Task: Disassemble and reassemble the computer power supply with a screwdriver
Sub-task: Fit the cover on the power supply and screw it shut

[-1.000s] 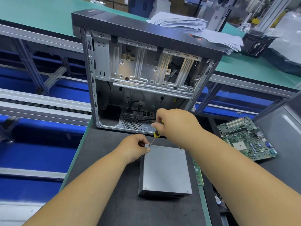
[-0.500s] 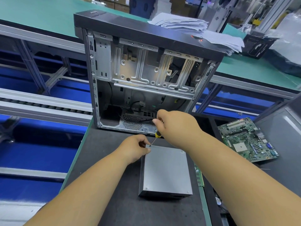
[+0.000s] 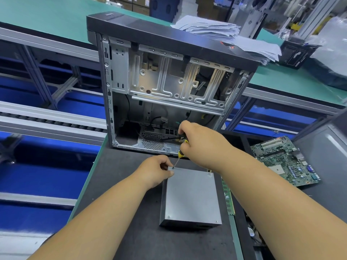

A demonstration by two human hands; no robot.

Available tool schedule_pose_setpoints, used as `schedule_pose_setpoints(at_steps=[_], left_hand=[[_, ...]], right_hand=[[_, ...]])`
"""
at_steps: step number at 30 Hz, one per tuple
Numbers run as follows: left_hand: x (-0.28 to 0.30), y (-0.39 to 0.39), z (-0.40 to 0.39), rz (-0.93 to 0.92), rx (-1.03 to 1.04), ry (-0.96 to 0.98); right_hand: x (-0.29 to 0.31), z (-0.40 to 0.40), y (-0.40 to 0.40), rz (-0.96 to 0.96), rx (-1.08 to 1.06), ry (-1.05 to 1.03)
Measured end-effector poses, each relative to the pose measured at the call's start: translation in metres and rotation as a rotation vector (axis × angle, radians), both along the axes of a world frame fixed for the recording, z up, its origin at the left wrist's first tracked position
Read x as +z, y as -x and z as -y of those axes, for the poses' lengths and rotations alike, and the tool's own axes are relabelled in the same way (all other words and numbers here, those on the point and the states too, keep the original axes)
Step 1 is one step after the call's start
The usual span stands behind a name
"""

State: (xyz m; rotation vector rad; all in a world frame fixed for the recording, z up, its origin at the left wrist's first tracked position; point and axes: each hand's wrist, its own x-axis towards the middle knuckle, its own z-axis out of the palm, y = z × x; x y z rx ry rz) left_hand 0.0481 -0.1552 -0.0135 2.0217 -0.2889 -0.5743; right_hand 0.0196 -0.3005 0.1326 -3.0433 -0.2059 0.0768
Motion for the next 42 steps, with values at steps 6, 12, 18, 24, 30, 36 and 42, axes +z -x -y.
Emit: schedule_pose_setpoints(at_steps=[6,12,18,24,30,36,42], left_hand=[[-0.001,-0.001,0.000,0.003,0.005,0.007],[-0.003,-0.002,0.000,-0.002,0.005,0.016],[-0.003,-0.002,0.000,0.004,-0.001,0.015],[-0.004,-0.003,0.000,0.004,0.001,0.003],[-0.005,-0.003,0.000,0.000,0.007,0.010],[-0.005,-0.003,0.000,-0.002,0.005,0.013],[-0.004,-0.002,0.000,0.009,0.003,0.014]], right_hand=[[-0.003,0.000,-0.002,0.057,-0.056,0.202],[0.004,0.006,-0.001,-0.032,0.000,-0.026],[-0.004,0.004,-0.003,0.030,-0.080,0.210],[0.003,0.003,-0.002,-0.003,0.021,0.015],[-0.007,0.005,-0.001,0.052,-0.045,0.116],[-0.002,0.003,0.000,0.090,0.079,0.112],[-0.006,0.006,0.000,0.058,0.007,0.045]])
